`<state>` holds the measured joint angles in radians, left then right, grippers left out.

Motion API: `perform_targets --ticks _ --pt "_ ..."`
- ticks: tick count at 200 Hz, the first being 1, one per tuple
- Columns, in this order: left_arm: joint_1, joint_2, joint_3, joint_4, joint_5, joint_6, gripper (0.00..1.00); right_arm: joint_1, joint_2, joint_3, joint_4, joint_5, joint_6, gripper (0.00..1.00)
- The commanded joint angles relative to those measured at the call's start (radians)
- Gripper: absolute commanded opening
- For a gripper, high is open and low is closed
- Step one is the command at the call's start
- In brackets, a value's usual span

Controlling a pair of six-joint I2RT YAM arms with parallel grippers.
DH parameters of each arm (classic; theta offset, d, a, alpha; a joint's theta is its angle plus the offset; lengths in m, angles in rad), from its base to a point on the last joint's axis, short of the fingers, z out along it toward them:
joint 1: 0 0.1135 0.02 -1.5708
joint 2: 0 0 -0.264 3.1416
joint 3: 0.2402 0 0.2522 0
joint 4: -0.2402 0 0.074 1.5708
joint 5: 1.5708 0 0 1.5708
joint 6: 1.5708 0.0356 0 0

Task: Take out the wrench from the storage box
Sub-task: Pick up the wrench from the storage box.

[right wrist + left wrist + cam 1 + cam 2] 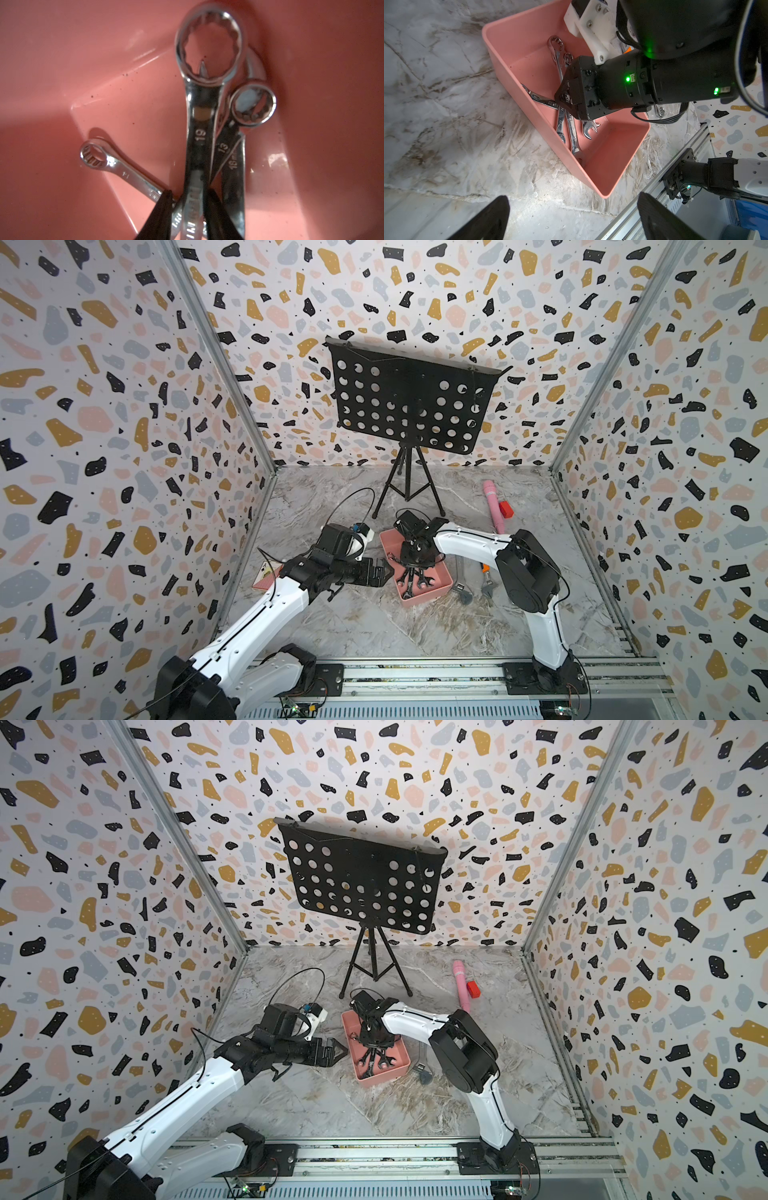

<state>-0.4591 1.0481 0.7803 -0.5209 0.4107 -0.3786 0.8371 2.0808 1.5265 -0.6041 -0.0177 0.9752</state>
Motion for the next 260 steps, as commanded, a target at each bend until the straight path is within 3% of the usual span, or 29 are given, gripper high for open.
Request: perform_targets --ticks 1,88,260 --pt "0.005 -0.023 -0.011 0.027 0.009 0.011 1.00 -0.006 0.003 -0.011 -0.008 -0.009 0.022 0.23" --pt "0.005 -0.006 -0.001 0.027 0.014 0.017 1.00 -0.006 -0.077 0.005 -0.013 0.016 0.017 0.00" --pt "0.004 0.025 0.044 0.046 0.050 -0.013 1.00 0.013 -0.298 -0.008 -0.091 0.197 -0.060 0.00"
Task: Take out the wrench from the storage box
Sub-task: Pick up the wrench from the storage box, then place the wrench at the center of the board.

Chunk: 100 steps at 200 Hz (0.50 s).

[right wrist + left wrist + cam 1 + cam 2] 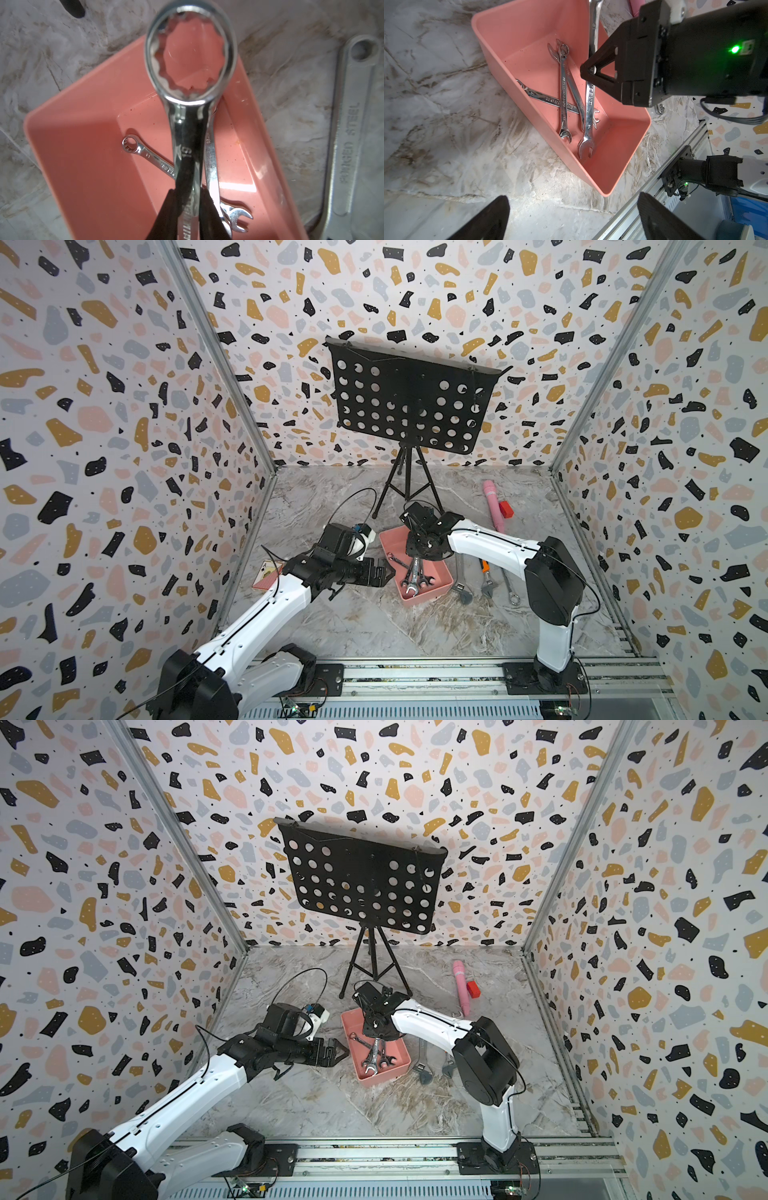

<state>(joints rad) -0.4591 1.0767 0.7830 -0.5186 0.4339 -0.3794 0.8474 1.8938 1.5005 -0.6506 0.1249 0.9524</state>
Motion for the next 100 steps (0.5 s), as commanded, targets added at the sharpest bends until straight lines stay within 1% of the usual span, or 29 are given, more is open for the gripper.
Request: perform_targets --ticks 1,59,80,100 --pt "0.004 -0.003 0.042 0.045 0.027 -0.014 1.00 0.004 -0.114 0.018 -0.046 0.055 -0.039 0.00" --pt "0.004 0.002 0.063 0.067 0.044 -0.040 1.00 -0.008 -0.256 0.008 -0.112 0.108 -0.096 0.00" --pt "-0.007 0.000 0.075 0.079 0.045 -0.061 1.00 -0.041 -0.316 0.000 -0.147 0.111 -0.126 0.00" --pt "-0.028 0.003 0.091 0.089 0.038 -0.076 1.00 -0.083 -0.355 0.006 -0.200 0.094 -0.199 0.00"
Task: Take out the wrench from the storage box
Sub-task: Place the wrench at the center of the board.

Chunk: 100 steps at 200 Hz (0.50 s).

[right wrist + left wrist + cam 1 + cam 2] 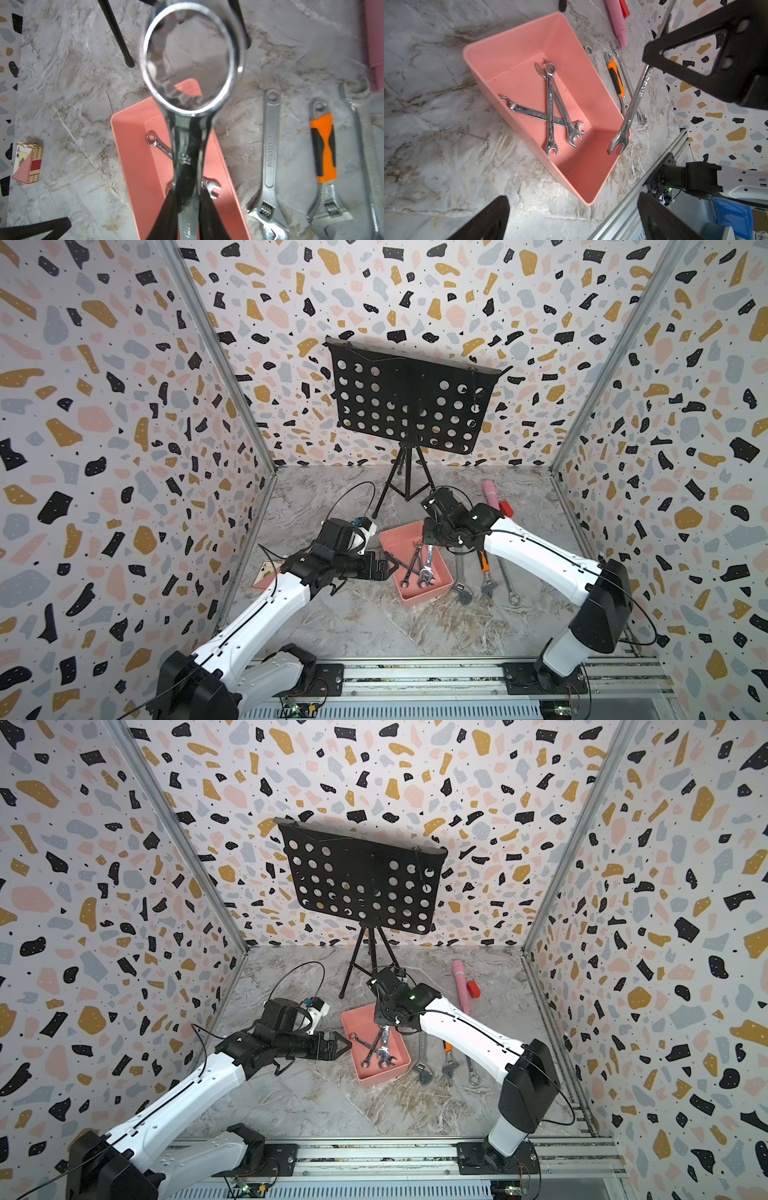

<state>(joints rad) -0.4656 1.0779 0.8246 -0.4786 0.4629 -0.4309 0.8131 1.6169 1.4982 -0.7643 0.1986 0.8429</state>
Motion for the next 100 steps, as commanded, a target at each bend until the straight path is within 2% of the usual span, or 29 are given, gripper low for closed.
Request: perform_targets --ticks 1,21,53,100 --pt "-0.022 0.004 0.050 0.050 0.008 -0.025 1.00 -0.052 -0.081 0.007 -0.087 0.020 -0.095 0.00" --pt "-0.053 0.015 0.065 0.056 -0.008 -0.034 1.00 -0.096 -0.126 -0.023 -0.121 0.006 -0.196 0.00" --pt "-0.099 0.035 0.082 0.067 -0.036 -0.048 1.00 -0.218 -0.203 -0.138 -0.144 -0.124 -0.328 0.00" --pt "-0.137 0.064 0.095 0.080 -0.052 -0.058 1.00 -0.406 -0.263 -0.278 -0.189 -0.181 -0.534 0.00"
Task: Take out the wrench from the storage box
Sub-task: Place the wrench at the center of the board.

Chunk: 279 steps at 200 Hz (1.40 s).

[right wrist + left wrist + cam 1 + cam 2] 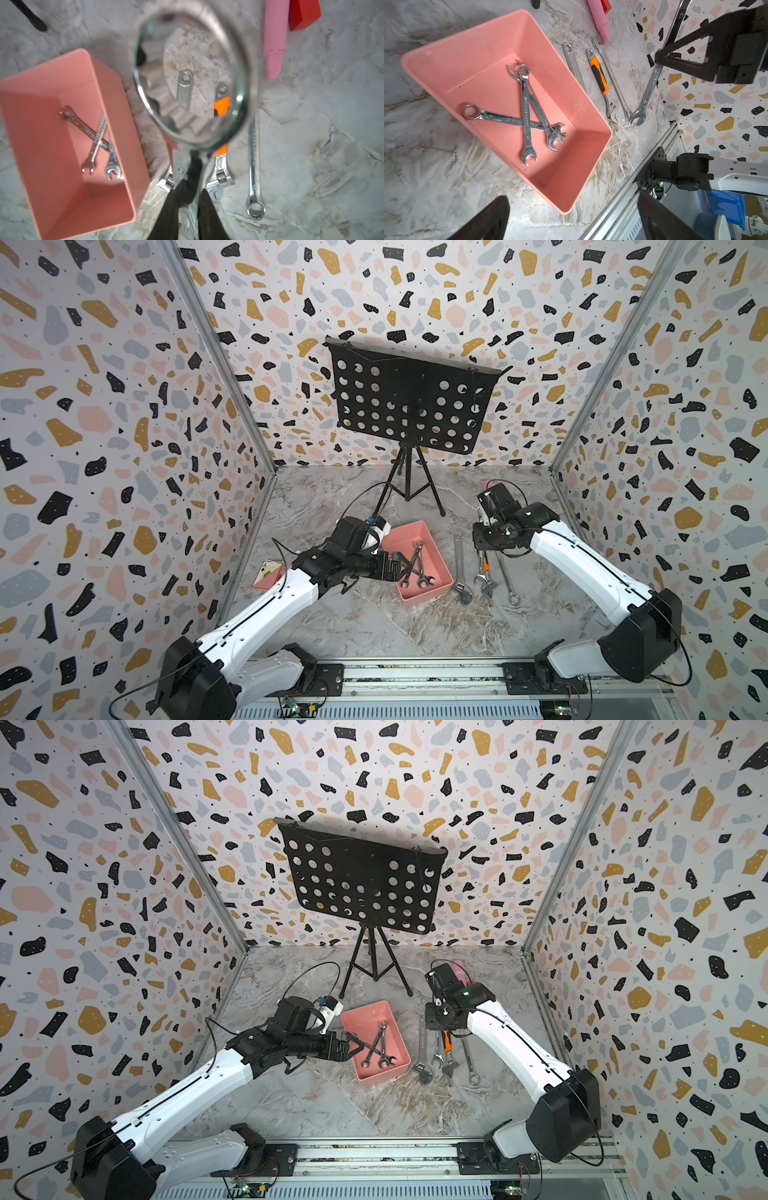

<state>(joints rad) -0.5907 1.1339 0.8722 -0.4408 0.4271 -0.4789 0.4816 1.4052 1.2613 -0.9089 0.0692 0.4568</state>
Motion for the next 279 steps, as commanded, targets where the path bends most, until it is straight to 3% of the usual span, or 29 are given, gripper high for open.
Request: perform_targets --ticks 1,35,60,89,125,134,150,164,196,246,279 --pt "-0.012 0.008 0.048 0.042 -0.016 -0.009 1.00 -0.077 -0.051 -0.043 -0.044 -0.052 -0.152 0.00" --pt "-0.012 0.016 0.054 0.040 -0.017 -0.003 1.00 -0.210 -0.042 -0.103 -0.055 0.026 -0.272 0.00" --pt "-0.013 0.024 0.051 0.041 -0.013 0.001 1.00 -0.297 -0.015 -0.107 -0.048 0.015 -0.298 0.00" --pt "-0.012 0.027 0.050 0.041 -0.016 0.006 1.00 -0.311 -0.004 -0.133 0.003 -0.078 -0.238 0.00" --pt "-0.012 0.025 0.036 0.040 -0.014 0.009 1.00 -0.337 0.029 -0.161 0.013 -0.076 -0.151 0.00" --pt "-0.012 0.022 0.032 0.041 -0.016 0.010 1.00 -0.344 0.035 -0.169 0.000 -0.050 -0.116 0.09" --pt "-0.013 0.020 0.027 0.042 -0.016 0.011 1.00 -0.367 0.030 -0.203 -0.007 -0.032 -0.038 0.12" --pt "-0.013 0.022 0.025 0.041 -0.014 0.012 1.00 -0.391 0.017 -0.246 -0.006 -0.003 0.042 0.22" --pt "-0.013 0.039 0.027 0.042 -0.005 0.026 1.00 -0.447 0.017 -0.322 0.091 -0.041 0.124 0.36" --pt "-0.012 0.053 0.025 0.048 -0.005 0.037 1.00 -0.477 0.107 -0.336 0.206 -0.098 0.210 0.39" --pt "-0.013 0.056 0.021 0.050 -0.007 0.038 1.00 -0.477 0.184 -0.324 0.183 -0.103 0.219 0.40"
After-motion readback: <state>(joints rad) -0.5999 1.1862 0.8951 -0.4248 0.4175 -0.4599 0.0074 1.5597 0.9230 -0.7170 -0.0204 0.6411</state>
